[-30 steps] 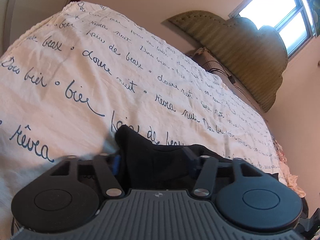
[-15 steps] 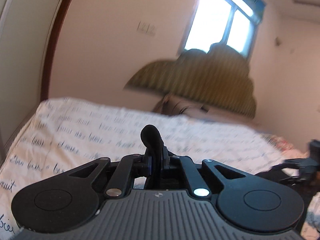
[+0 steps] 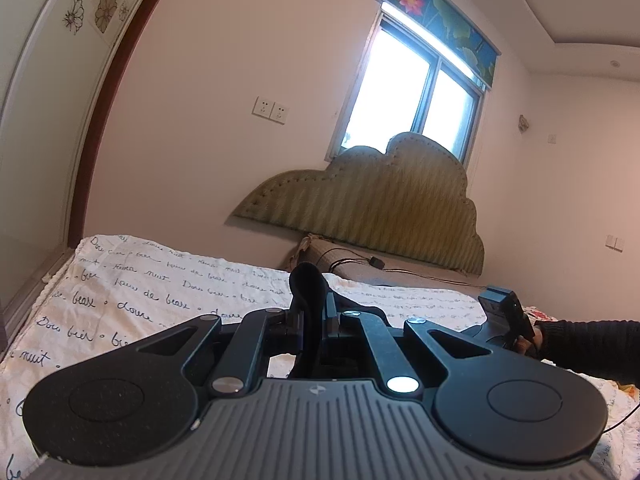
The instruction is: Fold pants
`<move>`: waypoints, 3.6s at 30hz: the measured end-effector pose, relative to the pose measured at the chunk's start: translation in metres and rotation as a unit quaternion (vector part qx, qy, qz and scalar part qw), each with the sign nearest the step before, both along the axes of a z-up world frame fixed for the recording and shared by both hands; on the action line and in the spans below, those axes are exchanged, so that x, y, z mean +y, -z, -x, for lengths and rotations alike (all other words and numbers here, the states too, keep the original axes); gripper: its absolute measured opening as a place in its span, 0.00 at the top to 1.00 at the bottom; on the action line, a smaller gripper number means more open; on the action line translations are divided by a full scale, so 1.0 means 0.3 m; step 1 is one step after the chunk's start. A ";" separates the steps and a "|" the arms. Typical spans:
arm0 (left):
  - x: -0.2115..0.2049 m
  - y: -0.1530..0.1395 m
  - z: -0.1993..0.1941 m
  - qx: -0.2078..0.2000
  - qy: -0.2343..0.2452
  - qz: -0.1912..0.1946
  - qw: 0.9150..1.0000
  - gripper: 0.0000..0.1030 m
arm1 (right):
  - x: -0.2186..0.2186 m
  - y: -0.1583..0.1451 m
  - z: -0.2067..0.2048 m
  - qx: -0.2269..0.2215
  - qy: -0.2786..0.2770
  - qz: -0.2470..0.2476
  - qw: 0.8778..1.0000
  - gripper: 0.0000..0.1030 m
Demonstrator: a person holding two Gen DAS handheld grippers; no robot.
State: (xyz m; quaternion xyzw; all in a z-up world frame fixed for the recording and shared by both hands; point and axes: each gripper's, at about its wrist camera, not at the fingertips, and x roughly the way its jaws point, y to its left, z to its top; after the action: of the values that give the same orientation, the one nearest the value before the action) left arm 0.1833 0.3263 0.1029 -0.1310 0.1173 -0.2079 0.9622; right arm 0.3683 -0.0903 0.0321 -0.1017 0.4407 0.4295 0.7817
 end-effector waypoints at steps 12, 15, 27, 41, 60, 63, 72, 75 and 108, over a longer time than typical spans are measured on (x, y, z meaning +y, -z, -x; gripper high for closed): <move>0.031 -0.018 0.049 -0.003 -0.010 0.033 0.999 0.93 | -0.012 -0.143 0.100 -0.014 -0.006 -0.033 0.999 0.93; 0.052 -0.038 0.107 -0.002 -0.003 0.051 0.999 0.93 | -0.038 -0.236 0.218 -0.039 -0.008 -0.055 0.998 0.93; 0.162 0.263 0.359 0.201 -0.099 0.132 0.965 0.58 | -0.014 -0.035 0.689 0.031 0.013 -0.093 0.995 0.93; 0.125 0.270 0.526 0.267 -0.150 0.268 0.913 0.28 | -0.026 -0.060 0.691 0.011 0.054 -0.112 0.992 0.93; 0.106 0.292 0.418 0.329 -0.181 0.322 0.869 0.26 | -0.036 -0.094 0.716 -0.007 0.078 -0.125 0.989 0.93; 0.098 0.284 0.381 0.339 -0.198 0.293 0.872 0.33 | -0.035 -0.094 0.712 -0.006 0.080 -0.125 0.989 0.93; 0.018 0.152 0.393 0.300 -0.171 0.204 0.916 0.92 | -0.061 -0.128 0.755 -0.020 0.078 -0.122 0.989 0.93; 0.002 0.122 0.444 0.290 -0.157 0.176 0.927 0.91 | -0.086 -0.153 0.816 -0.030 0.064 -0.116 0.991 0.93; -0.810 0.442 0.307 0.481 -0.056 0.427 0.763 0.26 | -0.476 -0.006 0.954 0.116 0.327 -0.346 0.872 0.91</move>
State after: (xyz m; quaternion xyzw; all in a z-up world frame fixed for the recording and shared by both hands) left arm 0.0911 0.0833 -0.0297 -0.6175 0.4565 -0.0919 0.6339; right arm 0.0822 -0.2331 0.0340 0.3756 0.3600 0.2829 0.8058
